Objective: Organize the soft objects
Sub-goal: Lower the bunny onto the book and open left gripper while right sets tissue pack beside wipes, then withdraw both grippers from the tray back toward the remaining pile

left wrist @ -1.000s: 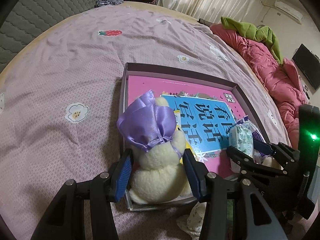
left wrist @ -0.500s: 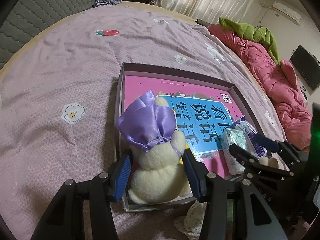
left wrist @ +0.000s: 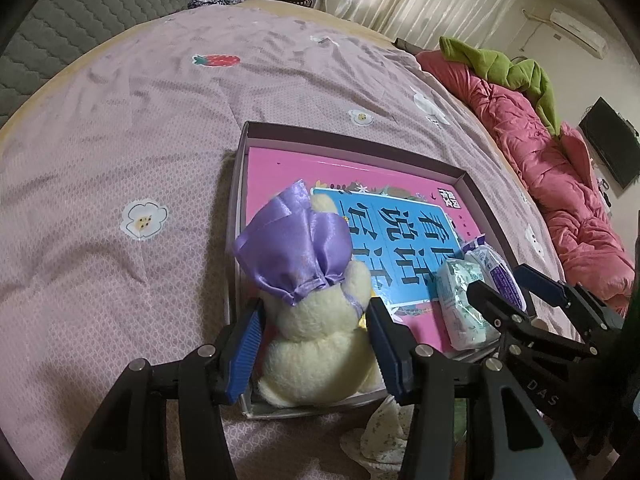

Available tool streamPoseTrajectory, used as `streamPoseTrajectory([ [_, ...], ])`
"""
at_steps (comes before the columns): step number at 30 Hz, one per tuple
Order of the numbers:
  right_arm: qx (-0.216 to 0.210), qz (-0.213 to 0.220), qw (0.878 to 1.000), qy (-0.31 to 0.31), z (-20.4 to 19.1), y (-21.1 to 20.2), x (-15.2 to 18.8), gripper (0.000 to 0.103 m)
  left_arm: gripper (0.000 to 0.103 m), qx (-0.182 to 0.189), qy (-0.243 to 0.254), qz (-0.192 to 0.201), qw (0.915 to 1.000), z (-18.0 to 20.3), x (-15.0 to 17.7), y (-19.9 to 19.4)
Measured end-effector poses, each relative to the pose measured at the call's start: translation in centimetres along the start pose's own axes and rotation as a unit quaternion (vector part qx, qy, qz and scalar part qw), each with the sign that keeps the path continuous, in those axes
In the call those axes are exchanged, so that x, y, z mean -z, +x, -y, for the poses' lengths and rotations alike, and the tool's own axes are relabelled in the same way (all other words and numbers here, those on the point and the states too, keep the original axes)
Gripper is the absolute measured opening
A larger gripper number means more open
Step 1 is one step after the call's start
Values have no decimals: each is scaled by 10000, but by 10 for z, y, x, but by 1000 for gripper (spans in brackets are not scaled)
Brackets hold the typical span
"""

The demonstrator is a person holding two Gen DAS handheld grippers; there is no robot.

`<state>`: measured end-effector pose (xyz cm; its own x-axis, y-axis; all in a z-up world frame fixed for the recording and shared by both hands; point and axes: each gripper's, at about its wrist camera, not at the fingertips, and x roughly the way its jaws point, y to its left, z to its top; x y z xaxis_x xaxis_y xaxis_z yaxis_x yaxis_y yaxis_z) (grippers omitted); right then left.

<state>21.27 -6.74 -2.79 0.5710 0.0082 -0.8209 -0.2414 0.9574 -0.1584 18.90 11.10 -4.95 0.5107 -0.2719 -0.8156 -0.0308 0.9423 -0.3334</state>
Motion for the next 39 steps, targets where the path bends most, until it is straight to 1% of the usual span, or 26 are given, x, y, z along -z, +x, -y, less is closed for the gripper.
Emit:
streamPoseTrajectory([
  [10,78,107,9999,20,4,-15,3,70,53,114,-120,-73,9998,-4,-1,-2],
  [14,76,143,9999,42,5,-22,3,71,56,292,-239,-80,9993,-11,-1,-4],
  [19,108,260,9996,42,5,-35,4,71,57,517,-427,-94,9977,-19,-1,-7],
  [27,139,396,9989,229,17,-55,9,71,57,543,-372,-65,9978,-18,2,-13],
  [31,161,459,9982,340,25,-65,13,72,57,611,-443,6,9971,-22,4,-18],
  [35,145,538,9974,465,33,-75,16,72,57,539,-412,124,9976,-22,7,-26],
  [36,157,561,9971,491,34,-76,16,72,58,445,-395,147,9981,-22,8,-28],
  [37,158,580,9968,519,36,-78,16,72,62,384,-382,161,9984,-22,10,-29],
  [38,143,595,9966,546,37,-79,17,72,64,349,-379,147,9986,-23,12,-30],
  [39,120,610,9964,569,39,-81,17,72,64,302,-416,156,9986,-25,15,-31],
])
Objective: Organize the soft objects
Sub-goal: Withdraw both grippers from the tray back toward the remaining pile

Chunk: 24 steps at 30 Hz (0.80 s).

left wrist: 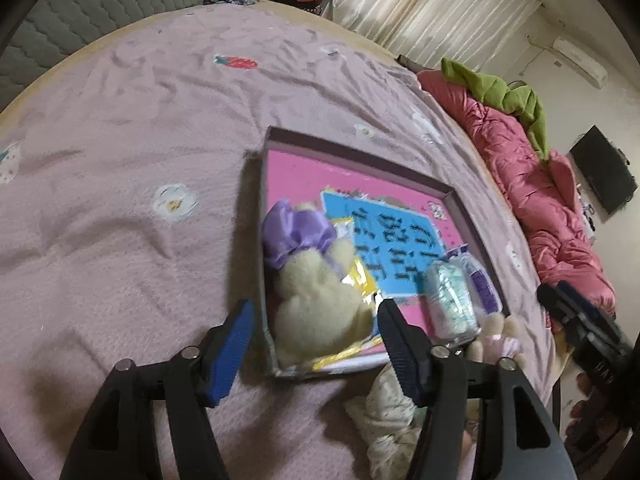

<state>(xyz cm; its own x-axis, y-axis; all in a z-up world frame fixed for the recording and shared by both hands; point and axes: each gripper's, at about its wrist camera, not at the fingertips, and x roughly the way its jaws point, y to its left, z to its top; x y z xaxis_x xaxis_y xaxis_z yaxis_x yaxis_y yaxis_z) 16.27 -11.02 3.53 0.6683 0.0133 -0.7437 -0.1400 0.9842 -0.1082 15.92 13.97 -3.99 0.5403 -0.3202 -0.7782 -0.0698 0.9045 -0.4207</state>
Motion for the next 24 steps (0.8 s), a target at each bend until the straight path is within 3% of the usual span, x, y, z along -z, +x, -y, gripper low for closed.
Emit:
streamPoseTrajectory([
  [11,-147,140,9996,187,19,-16,3,73,64,-198,-72,489,9986,5,11,-39],
  [24,-246,271,9983,446,40,-33,12,73,64,-180,45,454,9988,37,26,-63],
])
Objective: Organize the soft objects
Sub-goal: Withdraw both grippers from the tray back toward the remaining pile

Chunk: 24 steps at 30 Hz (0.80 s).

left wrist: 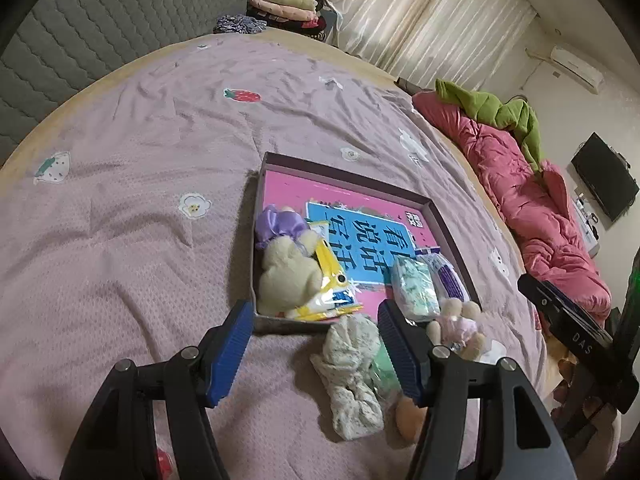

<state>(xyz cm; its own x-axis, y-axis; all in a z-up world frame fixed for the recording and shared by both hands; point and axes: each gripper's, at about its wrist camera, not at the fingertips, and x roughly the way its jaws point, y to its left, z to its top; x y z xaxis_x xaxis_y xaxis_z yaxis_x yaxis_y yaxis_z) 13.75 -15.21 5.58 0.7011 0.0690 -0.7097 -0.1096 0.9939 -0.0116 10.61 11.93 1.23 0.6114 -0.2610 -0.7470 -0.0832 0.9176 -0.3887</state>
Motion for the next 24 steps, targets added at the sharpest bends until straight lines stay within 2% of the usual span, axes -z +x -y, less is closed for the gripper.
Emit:
streamPoseTrajectory([
  [24,-178,304,9994,47,19,-45,5,73,64,-104,427,48,9990,38,13,-41],
])
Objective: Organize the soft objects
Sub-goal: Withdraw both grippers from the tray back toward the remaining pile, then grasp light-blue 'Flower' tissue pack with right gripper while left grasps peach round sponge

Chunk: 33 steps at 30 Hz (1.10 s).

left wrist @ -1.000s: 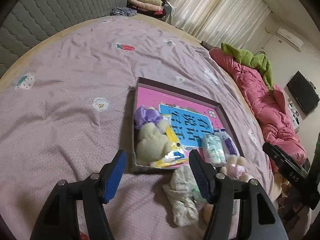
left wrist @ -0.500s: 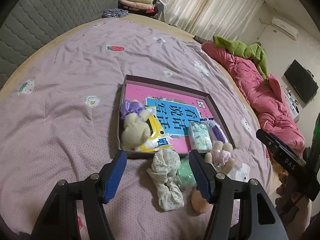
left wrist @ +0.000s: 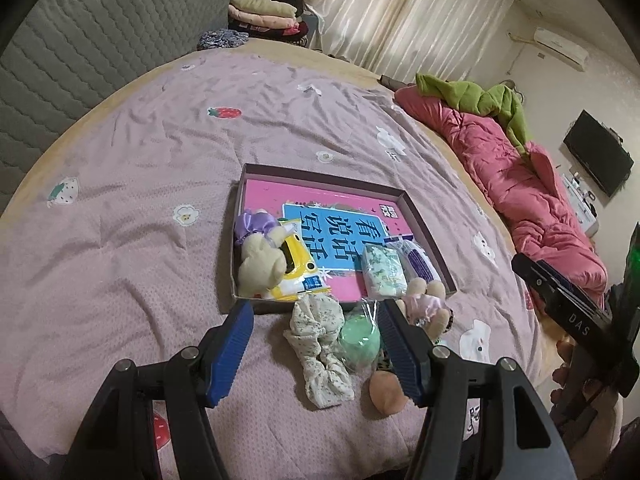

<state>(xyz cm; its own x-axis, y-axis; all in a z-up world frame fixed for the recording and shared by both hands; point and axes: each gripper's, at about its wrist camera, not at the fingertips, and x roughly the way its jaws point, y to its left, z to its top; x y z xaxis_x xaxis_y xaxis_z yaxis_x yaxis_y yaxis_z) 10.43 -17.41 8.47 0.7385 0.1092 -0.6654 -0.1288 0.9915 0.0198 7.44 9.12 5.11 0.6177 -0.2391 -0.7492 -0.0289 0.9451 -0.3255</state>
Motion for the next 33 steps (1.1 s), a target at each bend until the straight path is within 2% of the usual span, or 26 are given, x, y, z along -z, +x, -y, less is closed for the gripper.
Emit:
streamPoseTrajectory([
  [19,-91,-29,9999,-97,7,-9,22,73,64,-28,121,-270,9996,13,20,10],
  [33,-169,-460,9985,-239,10,-3,60,73,64,136,329,-653,9972,29,46,28],
])
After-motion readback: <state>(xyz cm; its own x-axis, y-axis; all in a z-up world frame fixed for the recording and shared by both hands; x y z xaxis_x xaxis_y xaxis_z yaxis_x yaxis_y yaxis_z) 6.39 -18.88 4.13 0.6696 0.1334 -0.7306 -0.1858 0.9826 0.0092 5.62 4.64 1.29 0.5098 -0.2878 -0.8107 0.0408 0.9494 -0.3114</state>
